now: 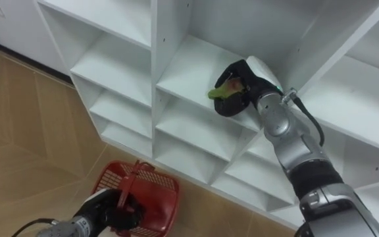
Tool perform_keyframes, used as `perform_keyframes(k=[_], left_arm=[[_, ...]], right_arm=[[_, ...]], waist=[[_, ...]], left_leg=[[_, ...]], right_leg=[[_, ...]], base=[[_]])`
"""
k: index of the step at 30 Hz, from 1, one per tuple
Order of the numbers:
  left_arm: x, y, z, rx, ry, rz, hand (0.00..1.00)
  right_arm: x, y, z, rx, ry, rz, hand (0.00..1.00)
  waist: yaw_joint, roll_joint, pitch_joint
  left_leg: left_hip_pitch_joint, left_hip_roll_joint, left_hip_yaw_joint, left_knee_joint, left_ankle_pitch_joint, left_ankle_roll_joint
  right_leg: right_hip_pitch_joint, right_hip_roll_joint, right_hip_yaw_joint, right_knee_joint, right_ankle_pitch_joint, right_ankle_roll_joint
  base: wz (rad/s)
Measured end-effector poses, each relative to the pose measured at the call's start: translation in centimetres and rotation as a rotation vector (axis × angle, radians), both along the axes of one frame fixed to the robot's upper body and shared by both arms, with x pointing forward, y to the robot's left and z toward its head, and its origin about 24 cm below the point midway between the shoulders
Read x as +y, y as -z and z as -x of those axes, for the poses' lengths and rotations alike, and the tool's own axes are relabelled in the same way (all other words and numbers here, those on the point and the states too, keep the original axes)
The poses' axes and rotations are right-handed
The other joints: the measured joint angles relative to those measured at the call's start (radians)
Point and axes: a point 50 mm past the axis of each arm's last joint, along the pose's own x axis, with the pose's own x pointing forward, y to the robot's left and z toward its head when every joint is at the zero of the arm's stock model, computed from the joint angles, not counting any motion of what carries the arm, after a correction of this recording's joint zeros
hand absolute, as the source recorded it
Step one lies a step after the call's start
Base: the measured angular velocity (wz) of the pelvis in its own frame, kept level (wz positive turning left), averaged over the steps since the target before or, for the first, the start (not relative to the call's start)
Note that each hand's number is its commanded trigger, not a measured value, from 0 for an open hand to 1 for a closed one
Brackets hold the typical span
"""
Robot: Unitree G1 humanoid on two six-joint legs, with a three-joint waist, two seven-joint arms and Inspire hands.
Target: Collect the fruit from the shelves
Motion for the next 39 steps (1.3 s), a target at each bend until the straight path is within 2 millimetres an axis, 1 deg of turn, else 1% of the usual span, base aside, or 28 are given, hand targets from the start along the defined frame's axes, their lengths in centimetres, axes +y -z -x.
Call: perform_keyframes(k=[5,8,10,13,14,15,16,19,22,24,26,28,29,32,33,34,35,37,39], left_arm=[[0.1,0.0,0.0,-0.002,-0.011,-0.008,1.0],[0.2,0.0,0.0,-0.004,-0.027,-0.006,1.0],[0.3,0.0,-0.1,-0.01,-0.041,-0.014,1.0],[0.2,-0.1,-0.3,-0.021,-0.065,-0.007,1.0],[0.1,-0.1,-0.3,-0.025,-0.072,0.001,1.0],[-0.1,-0.1,-0.3,-0.03,-0.076,0.006,1.0],[-0.2,-0.1,-0.3,-0.032,-0.074,0.009,1.0],[-0.3,-0.3,-0.5,-0.044,-0.072,0.012,1.0],[-0.3,-0.5,-0.7,-0.06,-0.066,0.014,1.0],[-0.7,-0.5,-0.8,-0.073,-0.065,0.026,1.0],[-1.1,-0.6,-0.9,-0.081,-0.067,0.043,1.0],[-1.7,-0.7,-1.1,-0.096,-0.078,0.072,1.0],[-1.8,-0.7,-1.1,-0.097,-0.085,0.084,1.0],[-2.2,-0.5,-1.2,-0.092,-0.084,0.093,1.0],[-2.3,-0.4,-1.0,-0.083,-0.077,0.089,1.0],[-2.3,-0.3,-0.9,-0.08,-0.075,0.087,1.0],[-2.4,-0.3,-0.9,-0.081,-0.075,0.084,1.0],[-2.5,-0.3,-0.9,-0.081,-0.077,0.084,1.0],[-2.5,-0.3,-0.9,-0.081,-0.078,0.086,1.0]], right_arm=[[0.8,-0.5,-0.1,-0.025,-0.022,0.007,1.0],[1.4,-1.4,-0.1,-0.068,-0.047,-0.005,1.0],[2.0,-2.1,0.2,-0.109,-0.072,-0.024,1.0],[2.9,-3.1,0.9,-0.164,-0.112,-0.066,1.0],[3.2,-3.3,1.2,-0.179,-0.125,-0.081,1.0],[3.6,-3.4,1.5,-0.189,-0.14,-0.095,1.0],[4.0,-3.3,1.9,-0.19,-0.151,-0.11,1.0],[4.2,-2.8,2.6,-0.173,-0.17,-0.124,1.0],[4.5,-2.7,3.4,-0.163,-0.199,-0.133,1.0],[4.8,-2.6,4.1,-0.165,-0.222,-0.15,1.0],[4.9,-2.6,4.5,-0.164,-0.233,-0.159,1.0],[5.2,-2.1,4.9,-0.152,-0.24,-0.176,1.0],[5.2,-1.8,5.0,-0.142,-0.24,-0.179,1.0],[5.0,0.1,6.3,-0.076,-0.218,-0.191,1.0],[4.9,0.9,6.9,-0.046,-0.208,-0.197,1.0],[4.8,1.3,7.2,-0.032,-0.205,-0.199,1.0],[4.7,1.8,7.7,-0.008,-0.203,-0.199,1.0],[4.6,2.3,8.1,0.017,-0.206,-0.196,1.0],[4.5,2.8,8.5,0.035,-0.202,-0.195,1.0]], waist=[[-0.005,0.011,-0.0012],[-0.012,0.017,-0.0021],[-0.018,0.02,-0.002],[-0.033,0.032,-0.0028],[-0.041,0.04,-0.0031],[-0.041,0.048,-0.0028],[-0.042,0.055,-0.0035],[-0.046,0.06,-0.0061],[-0.066,0.066,-0.0094],[-0.072,0.08,-0.0172],[-0.073,0.09,-0.0192],[-0.075,0.098,-0.0186],[-0.075,0.099,-0.0193],[-0.076,0.107,-0.0183],[-0.076,0.114,-0.0182],[-0.077,0.118,-0.0178],[-0.077,0.126,-0.0134],[-0.077,0.133,-0.0117],[-0.082,0.135,-0.0126]], left_leg=[[0.008,0.002,0.016,-0.008,0.0,0.0],[0.014,0.003,0.019,-0.013,0.001,0.001],[0.013,0.004,0.02,-0.014,0.001,0.001],[0.014,0.004,0.02,-0.015,0.001,0.001],[0.015,0.004,0.028,-0.015,0.001,0.001],[0.018,0.006,0.04,-0.015,0.001,0.001],[0.022,0.008,0.046,-0.018,0.001,0.001],[0.034,0.012,0.06,-0.031,0.001,0.001],[0.034,0.017,0.069,-0.031,0.0,0.001],[0.04,0.018,0.075,-0.032,0.0,0.001],[0.051,0.019,0.091,-0.036,0.0,0.001],[0.066,0.022,0.1,-0.047,0.001,0.001],[0.068,0.022,0.102,-0.048,0.001,0.001],[0.07,0.023,0.104,-0.048,0.0,0.001],[0.07,0.023,0.106,-0.048,0.0,0.001],[0.069,0.023,0.107,-0.048,0.0,0.001],[0.067,0.024,0.113,-0.048,0.0,0.001],[0.062,0.028,0.124,-0.048,0.0,0.001],[0.058,0.03,0.131,-0.048,0.0,0.001]], right_leg=[[-0.002,0.0,0.018,0.0,0.0,0.0],[-0.001,0.001,0.021,0.0,0.0,0.0],[-0.001,0.001,0.021,-0.001,0.0,0.0],[-0.001,0.0,0.022,-0.002,0.0,0.0],[-0.001,-0.003,0.027,-0.002,0.0,0.0],[-0.002,-0.004,0.039,-0.002,0.0,0.0],[-0.002,-0.004,0.045,-0.001,0.0,0.001],[-0.002,-0.003,0.048,0.002,0.002,-0.001],[-0.004,0.0,0.056,0.001,0.004,-0.004],[-0.003,0.001,0.07,0.001,0.004,-0.004],[0.001,0.0,0.078,0.005,0.005,-0.003],[0.001,0.001,0.097,0.013,0.004,-0.003],[0.002,0.001,0.099,0.015,0.004,-0.003],[0.003,0.002,0.101,0.015,0.005,-0.003],[0.002,0.002,0.103,0.016,0.005,-0.003],[-0.001,0.001,0.105,0.017,0.005,-0.003],[-0.005,0.002,0.109,0.019,0.005,-0.003],[-0.022,0.002,0.12,0.033,0.004,-0.003],[-0.031,0.004,0.127,0.037,0.004,-0.003]], base=[[-0.1],[-0.04],[-0.02],[0.0],[-0.11],[-0.2],[-0.24],[-0.16],[-0.07],[-0.12],[-0.18],[-0.21],[-0.12],[-0.01],[-0.04],[-0.08],[-0.15],[-0.18],[-0.1]])
